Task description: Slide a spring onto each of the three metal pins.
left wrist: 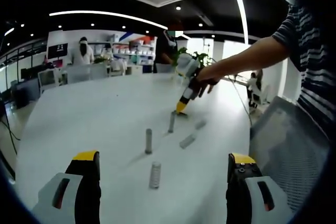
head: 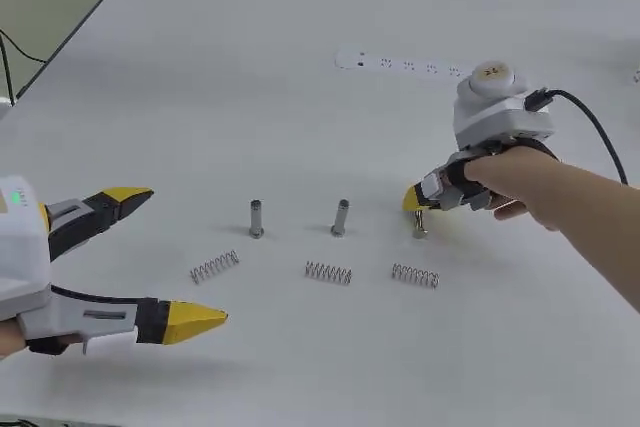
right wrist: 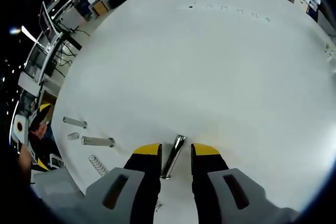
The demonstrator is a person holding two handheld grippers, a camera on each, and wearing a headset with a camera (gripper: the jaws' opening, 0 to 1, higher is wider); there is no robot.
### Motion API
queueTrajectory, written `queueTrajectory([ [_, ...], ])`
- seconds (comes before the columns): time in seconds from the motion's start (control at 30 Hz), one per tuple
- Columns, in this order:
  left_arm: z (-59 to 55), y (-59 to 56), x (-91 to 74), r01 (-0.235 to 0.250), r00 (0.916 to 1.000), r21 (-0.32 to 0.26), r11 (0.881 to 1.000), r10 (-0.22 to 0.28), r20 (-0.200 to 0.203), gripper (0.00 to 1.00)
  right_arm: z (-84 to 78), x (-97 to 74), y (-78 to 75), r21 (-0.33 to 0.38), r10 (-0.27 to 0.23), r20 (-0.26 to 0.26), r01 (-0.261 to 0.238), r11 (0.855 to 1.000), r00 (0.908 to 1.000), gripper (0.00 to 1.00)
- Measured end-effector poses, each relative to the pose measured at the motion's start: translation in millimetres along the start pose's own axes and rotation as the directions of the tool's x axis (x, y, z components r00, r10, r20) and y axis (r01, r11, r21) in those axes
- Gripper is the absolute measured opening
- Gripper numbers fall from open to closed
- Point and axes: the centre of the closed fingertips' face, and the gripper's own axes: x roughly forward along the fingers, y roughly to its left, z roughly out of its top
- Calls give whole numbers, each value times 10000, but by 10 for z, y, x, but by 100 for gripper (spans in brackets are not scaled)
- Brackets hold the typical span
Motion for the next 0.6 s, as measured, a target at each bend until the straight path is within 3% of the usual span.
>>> queueTrajectory([
  [0.6, 4, 9, 44, 34, 10000, -11, 10000, -34, 20, 98, 4, 19, -46, -263, -189, 38, 190, 9995, 9998, 12],
])
